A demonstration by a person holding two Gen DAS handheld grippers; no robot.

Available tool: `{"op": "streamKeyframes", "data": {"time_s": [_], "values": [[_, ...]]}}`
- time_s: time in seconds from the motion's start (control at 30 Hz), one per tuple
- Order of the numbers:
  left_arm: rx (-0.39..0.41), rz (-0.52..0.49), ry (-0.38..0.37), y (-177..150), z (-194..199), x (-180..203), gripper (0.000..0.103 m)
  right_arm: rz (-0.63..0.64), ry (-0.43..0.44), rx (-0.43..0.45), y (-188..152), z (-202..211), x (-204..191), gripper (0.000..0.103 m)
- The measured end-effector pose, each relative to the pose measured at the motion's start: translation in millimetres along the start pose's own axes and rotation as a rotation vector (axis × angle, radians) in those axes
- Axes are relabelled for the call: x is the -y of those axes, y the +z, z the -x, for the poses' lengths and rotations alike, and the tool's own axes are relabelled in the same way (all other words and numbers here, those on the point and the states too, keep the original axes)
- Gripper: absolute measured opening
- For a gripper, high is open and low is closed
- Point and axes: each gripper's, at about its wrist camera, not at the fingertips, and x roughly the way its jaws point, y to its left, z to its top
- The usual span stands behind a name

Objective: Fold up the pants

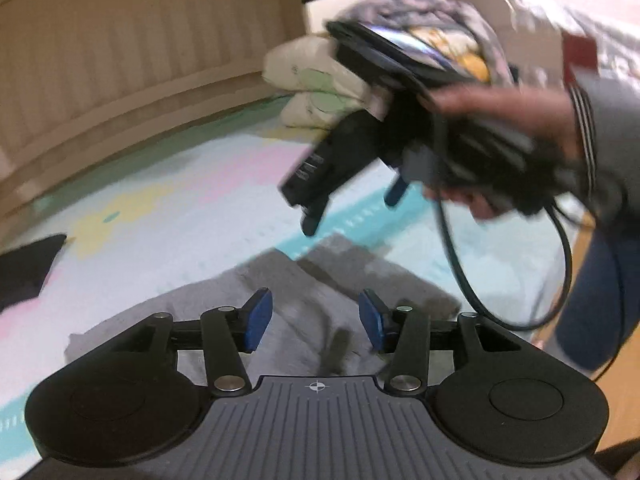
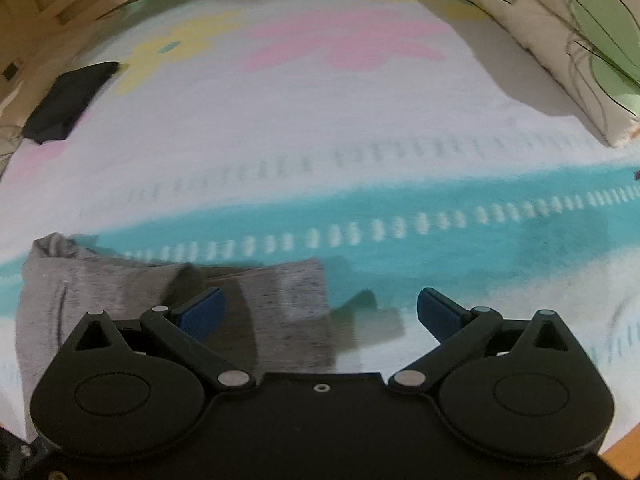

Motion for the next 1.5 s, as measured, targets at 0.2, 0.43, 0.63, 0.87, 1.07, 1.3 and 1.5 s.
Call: {"op": "streamKeyframes", "data": {"time_s": [0.2, 0.43, 0.63, 0.87, 1.07, 1.3, 1.5], "values": [[-0.044, 0.188, 0.121, -1, 5, -72, 0.053, 0.014, 0.131, -0.003, -2, 2, -9, 0.102], [-0.326, 0.322, 0.119, -46, -38, -94, 0.054, 0.05, 0.296, -0.08, -14, -9, -31, 0.102], [-0.315, 0.435, 0.074, -52, -44, -106, 0.059, 0.104, 0.305, -0.128, -26, -23, -42, 0.102], [-0.17, 0.457, 0.113, -33, -26, -123, 0.059, 0.185, 0.337, -0.112, -41, -32, -54, 0.103], [-0.21, 0.67, 0.185, -48, -27, -161, 0.059, 0.209, 0.431, -0.085, -45, -36, -67, 0.103], [-0.257, 0.832, 0.231, -64, -23, -192, 0.059, 0.161, 0.488, -0.035, -46, -38, -53, 0.103], [-0.266, 0.828, 0.269, -68, -15, -196, 0.059, 0.068, 0.559, -0.035, -43, -37, -35, 0.1]]}}
